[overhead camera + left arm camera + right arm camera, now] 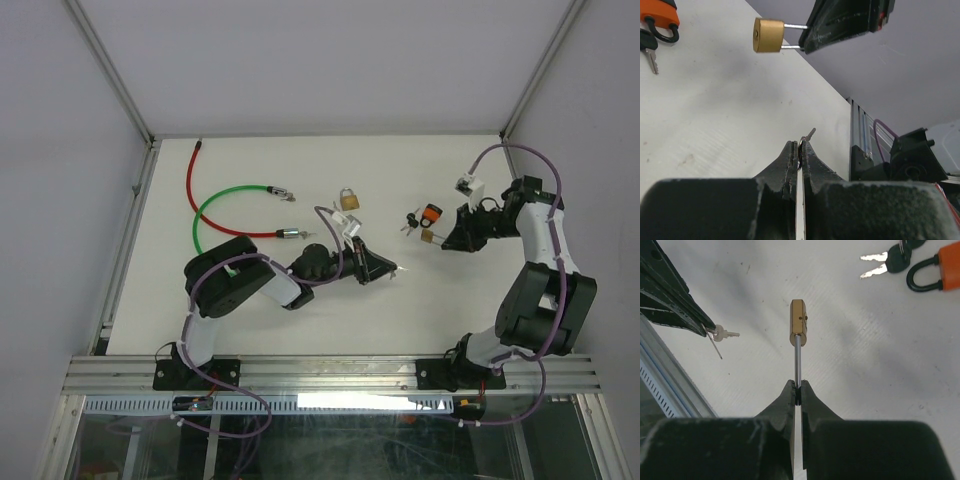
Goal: Lock with the key
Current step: Place the key at the center of the board.
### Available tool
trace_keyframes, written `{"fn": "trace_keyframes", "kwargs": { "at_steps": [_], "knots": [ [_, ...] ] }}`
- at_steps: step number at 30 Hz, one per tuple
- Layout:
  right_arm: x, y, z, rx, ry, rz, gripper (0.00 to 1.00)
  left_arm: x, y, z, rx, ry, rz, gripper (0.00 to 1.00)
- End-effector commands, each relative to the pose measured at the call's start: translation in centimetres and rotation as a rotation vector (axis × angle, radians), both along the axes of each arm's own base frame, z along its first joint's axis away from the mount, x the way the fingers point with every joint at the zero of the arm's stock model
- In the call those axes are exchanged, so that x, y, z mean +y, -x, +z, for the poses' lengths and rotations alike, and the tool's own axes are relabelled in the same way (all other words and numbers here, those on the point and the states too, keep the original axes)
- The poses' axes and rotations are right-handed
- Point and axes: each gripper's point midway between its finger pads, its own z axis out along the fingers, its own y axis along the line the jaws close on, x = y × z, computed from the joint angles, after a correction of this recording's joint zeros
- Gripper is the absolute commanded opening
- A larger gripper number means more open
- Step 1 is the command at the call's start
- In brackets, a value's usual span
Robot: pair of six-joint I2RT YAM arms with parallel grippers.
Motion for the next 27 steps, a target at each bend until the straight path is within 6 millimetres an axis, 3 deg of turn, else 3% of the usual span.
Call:
{"fn": "trace_keyframes", "kwargs": {
  "at_steps": [1,12,27],
  "knots": [
    [-1.1,0.4,-1.3,0.058,0.019,-0.066,0.0,-3.0,-1.3,0.9,0.061,0.034,0.03,0.0],
    [-3.1,0.6,-4.7,0.223,0.057,-0.159,0.0,-8.4,-2.5,-2.3,0.208,-0.043,0.051,0.0],
    [-3.3,1.2,-6.9,0.319,0.054,-0.159,0.0,-11.8,-3.6,-4.7,0.217,-0.094,0.029,0.0]
  ]
}}
